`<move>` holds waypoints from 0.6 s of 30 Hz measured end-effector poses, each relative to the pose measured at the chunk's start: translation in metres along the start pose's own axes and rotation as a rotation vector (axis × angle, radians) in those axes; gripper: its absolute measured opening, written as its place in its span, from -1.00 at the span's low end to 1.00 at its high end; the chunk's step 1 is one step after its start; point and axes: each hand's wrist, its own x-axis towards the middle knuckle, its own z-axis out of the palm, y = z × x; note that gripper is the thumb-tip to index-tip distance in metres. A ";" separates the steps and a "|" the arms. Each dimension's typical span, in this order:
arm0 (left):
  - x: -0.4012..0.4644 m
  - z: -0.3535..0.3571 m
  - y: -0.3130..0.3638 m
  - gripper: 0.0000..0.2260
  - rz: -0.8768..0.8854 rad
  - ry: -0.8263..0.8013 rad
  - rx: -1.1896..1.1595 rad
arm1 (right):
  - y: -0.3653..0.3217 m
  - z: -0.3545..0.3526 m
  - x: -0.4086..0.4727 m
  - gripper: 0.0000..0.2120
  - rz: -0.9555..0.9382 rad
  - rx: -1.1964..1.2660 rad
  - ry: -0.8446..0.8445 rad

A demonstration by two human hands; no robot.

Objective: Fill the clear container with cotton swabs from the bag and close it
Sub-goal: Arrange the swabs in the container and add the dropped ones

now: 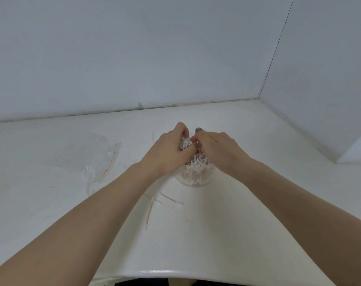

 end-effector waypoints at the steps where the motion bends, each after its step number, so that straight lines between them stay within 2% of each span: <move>1: 0.000 -0.001 0.001 -0.82 0.016 0.007 0.017 | 0.001 0.000 0.002 -0.46 0.029 0.065 0.004; 4: 0.002 -0.002 0.002 -0.83 -0.005 0.010 -0.033 | 0.006 0.002 0.006 -0.41 0.085 0.214 0.030; 8: 0.010 -0.006 0.001 -0.90 -0.142 0.042 -0.240 | 0.013 0.005 0.003 -0.56 0.046 0.340 0.045; 11: 0.016 -0.006 0.003 -0.92 -0.235 0.033 -0.389 | 0.016 0.009 -0.001 -0.54 -0.005 0.314 0.046; 15: 0.017 -0.001 0.003 -0.92 -0.276 0.054 -0.455 | 0.018 0.010 -0.002 -0.57 -0.043 0.341 0.064; 18: 0.018 -0.001 0.004 -0.95 -0.298 0.080 -0.486 | 0.022 0.012 -0.001 -0.61 -0.072 0.266 0.058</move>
